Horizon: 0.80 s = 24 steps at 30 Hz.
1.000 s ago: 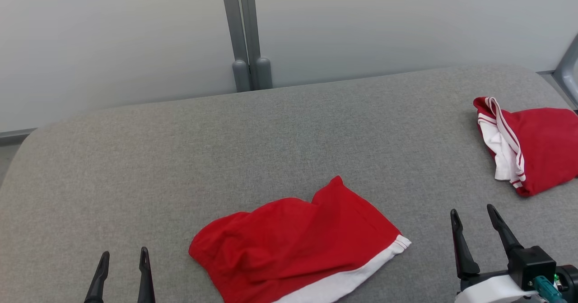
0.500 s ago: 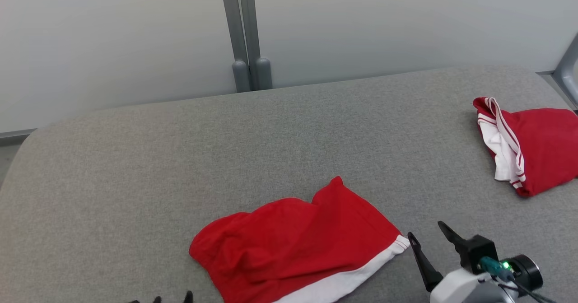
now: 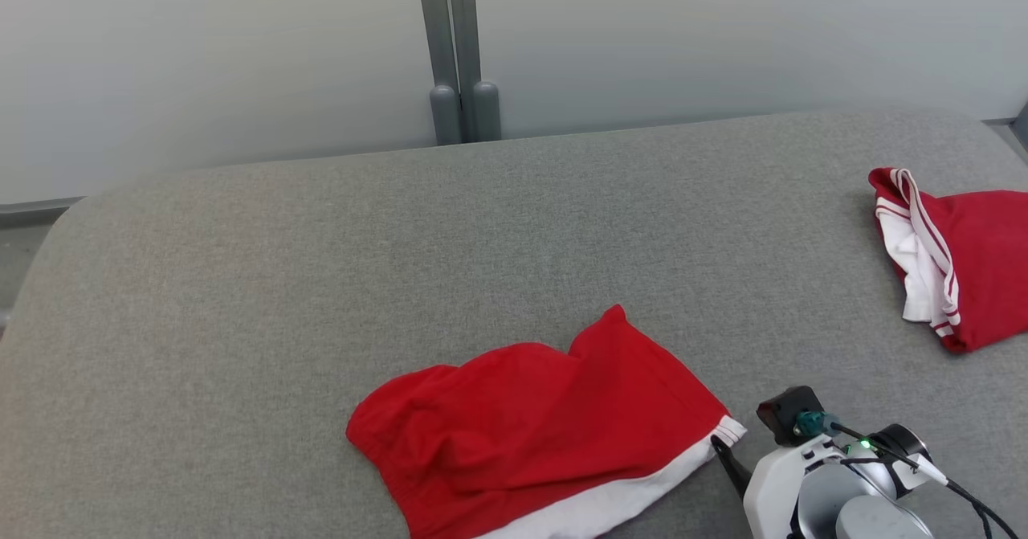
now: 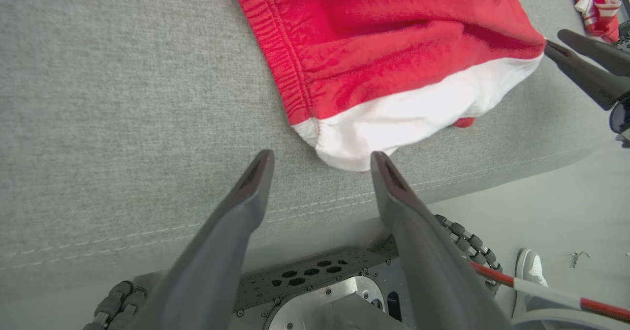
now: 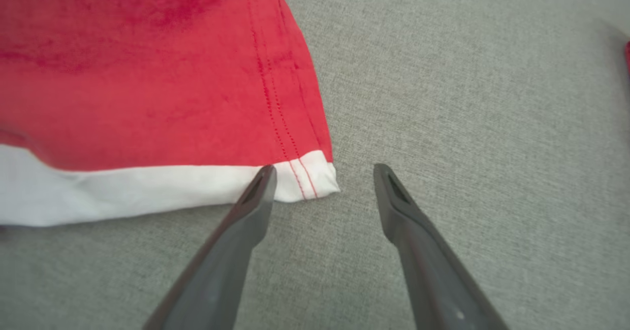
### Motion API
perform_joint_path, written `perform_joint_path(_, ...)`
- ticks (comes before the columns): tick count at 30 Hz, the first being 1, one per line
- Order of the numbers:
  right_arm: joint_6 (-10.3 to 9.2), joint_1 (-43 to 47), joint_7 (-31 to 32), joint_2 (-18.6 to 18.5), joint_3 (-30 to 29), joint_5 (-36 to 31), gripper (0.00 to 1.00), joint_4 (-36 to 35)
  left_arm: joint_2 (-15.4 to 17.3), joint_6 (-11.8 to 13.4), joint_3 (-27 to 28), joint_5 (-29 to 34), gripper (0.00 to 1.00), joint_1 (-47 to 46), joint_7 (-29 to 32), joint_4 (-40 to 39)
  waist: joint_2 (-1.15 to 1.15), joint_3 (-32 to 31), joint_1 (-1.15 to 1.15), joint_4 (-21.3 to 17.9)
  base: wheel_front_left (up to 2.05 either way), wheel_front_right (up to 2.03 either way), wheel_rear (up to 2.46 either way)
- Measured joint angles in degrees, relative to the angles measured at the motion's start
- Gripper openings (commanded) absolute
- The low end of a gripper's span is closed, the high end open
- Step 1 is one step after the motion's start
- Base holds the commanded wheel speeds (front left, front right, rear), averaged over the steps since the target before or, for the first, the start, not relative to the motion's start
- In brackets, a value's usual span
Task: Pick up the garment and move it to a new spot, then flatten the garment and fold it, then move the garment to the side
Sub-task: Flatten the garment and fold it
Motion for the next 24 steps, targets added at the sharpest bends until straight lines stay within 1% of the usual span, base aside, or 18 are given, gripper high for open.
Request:
perform_joint_path(4,0.00,-1.1,-0.1,0.0,1.8,1.3,1.00,1.5,0.0,-0.4,-1.2,-2.2,1.00,-0.1,0.5,0.5,0.00,0.6,0.00,0.2,0.00,0.00,0.00)
perform_joint_path(8,0.00,-2.2,0.0,-0.1,3.6,1.7,1.00,2.9,0.0,-0.4,-1.5,-2.1,1.00,-0.8,-0.5,2.6,0.00,1.5,0.00,0.1,0.00,0.00,0.00)
perform_joint_path(14,0.00,-4.7,-0.5,0.2,5.2,2.4,1.00,4.4,-0.1,-0.4,-1.5,-2.3,1.00,-4.2,-2.7,5.2,0.00,3.2,0.00,-0.4,0.00,0.00,0.00)
perform_joint_path(18,-0.01,-6.0,-0.5,0.4,6.7,3.7,1.00,5.3,-0.2,-0.4,-2.4,-3.4,1.00,-5.8,-2.4,7.2,0.00,4.4,0.00,-0.4,0.00,0.00,0.00)
perform_joint_path(19,-0.01,-6.3,-0.5,0.4,7.1,4.0,0.79,5.6,-0.2,-0.4,-2.5,-3.7,0.80,-6.2,-2.3,7.8,0.00,4.7,0.00,-0.3,0.00,0.00,0.00)
perform_joint_path(20,-0.01,-6.5,-0.5,0.4,7.5,4.4,0.17,5.8,-0.2,-0.4,-2.6,-4.1,0.45,-6.5,-2.4,8.2,0.00,4.9,0.00,-0.3,0.00,0.00,0.00)
perform_joint_path(21,-0.02,-6.7,-0.5,0.4,8.2,5.0,0.00,5.8,-0.3,-0.5,-2.6,-5.0,0.08,-6.8,-2.6,8.8,0.00,5.1,0.00,-0.3,0.00,0.00,0.00)
perform_joint_path(22,-0.01,-6.8,-0.5,0.4,8.8,5.5,0.00,5.8,-0.2,-0.5,-2.7,-5.5,0.00,-7.2,-2.8,9.4,0.00,5.3,0.00,-0.3,0.00,0.00,0.00)
perform_joint_path(24,0.02,-7.0,-0.6,0.5,9.6,7.0,0.00,5.8,0.0,-0.5,-2.8,-5.4,0.00,-7.8,-3.7,10.4,0.00,5.3,0.00,-0.3,0.00,0.00,0.00)
